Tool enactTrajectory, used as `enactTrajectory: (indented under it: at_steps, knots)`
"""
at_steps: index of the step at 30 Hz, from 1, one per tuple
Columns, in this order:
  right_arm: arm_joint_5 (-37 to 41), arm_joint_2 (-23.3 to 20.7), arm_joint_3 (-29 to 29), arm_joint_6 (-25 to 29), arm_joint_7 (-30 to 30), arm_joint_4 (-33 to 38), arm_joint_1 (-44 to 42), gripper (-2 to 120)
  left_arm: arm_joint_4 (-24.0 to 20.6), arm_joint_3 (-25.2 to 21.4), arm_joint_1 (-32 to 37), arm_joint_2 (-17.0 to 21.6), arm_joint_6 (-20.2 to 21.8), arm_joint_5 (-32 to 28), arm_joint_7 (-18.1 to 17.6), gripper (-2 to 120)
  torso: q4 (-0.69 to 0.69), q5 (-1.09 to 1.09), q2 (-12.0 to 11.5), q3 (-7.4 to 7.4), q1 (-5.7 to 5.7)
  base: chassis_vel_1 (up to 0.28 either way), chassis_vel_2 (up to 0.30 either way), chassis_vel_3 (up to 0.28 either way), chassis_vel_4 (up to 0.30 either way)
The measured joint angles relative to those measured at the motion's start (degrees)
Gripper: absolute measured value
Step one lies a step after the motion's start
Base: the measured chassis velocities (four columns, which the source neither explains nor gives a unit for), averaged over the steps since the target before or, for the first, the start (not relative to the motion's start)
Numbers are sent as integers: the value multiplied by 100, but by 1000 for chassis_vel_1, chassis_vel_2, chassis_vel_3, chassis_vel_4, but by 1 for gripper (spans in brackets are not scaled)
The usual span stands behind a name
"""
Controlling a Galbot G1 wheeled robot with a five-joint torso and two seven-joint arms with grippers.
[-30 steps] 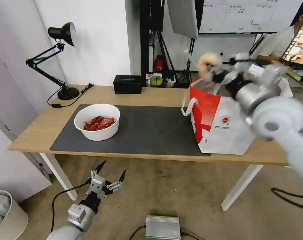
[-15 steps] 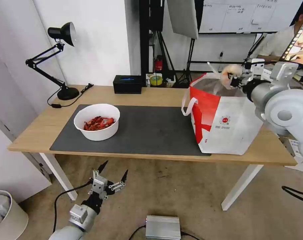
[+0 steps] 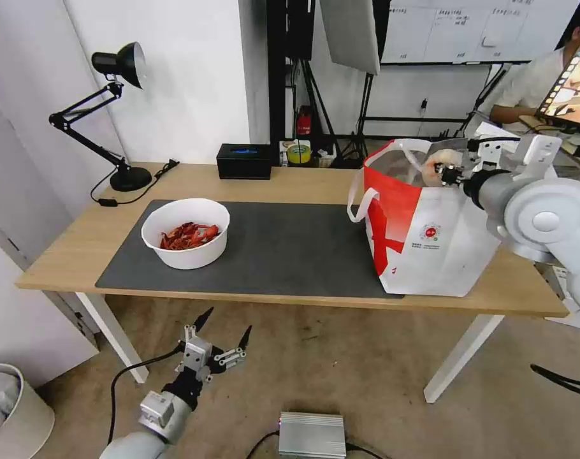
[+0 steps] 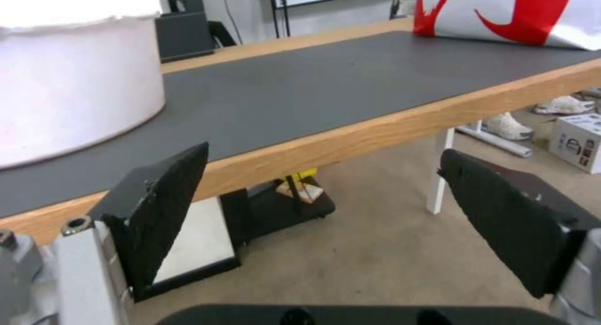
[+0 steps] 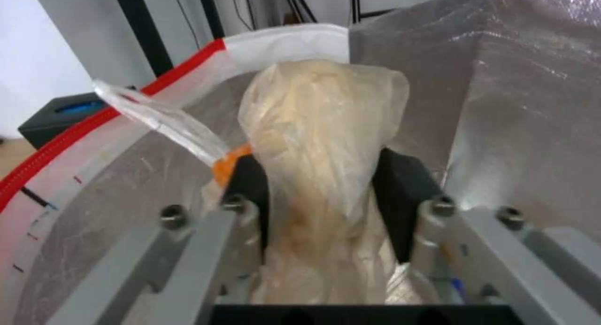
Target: Pick up the trash from the table and place it into the takeout bag.
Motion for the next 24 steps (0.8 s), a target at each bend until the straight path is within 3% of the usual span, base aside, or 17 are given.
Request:
enactTrajectory:
  at_steps: [11,13,15,24]
  knots:
    - [-36,-44,88,17,-130,126,-141,79,16,1,-12,3,5,42,23,100,1,0,0,0,0,0,0,0,0]
    - [-36,-44,88,17,-130,126,-141,79,16,1,-12,3,5,42,23,100,1,0,0,0,0,0,0,0,0]
    - [-61,-82,110,19,-170,162,-168,95,-16,-72,0,28,11,30,23,100,0,0,0,0,0,0,0,0,0]
    - [-315,-161,265,353,-542,246,-260,100,-123,-163,62,48,34,9,12,100,0,0,0,0,0,0,0,0,0]
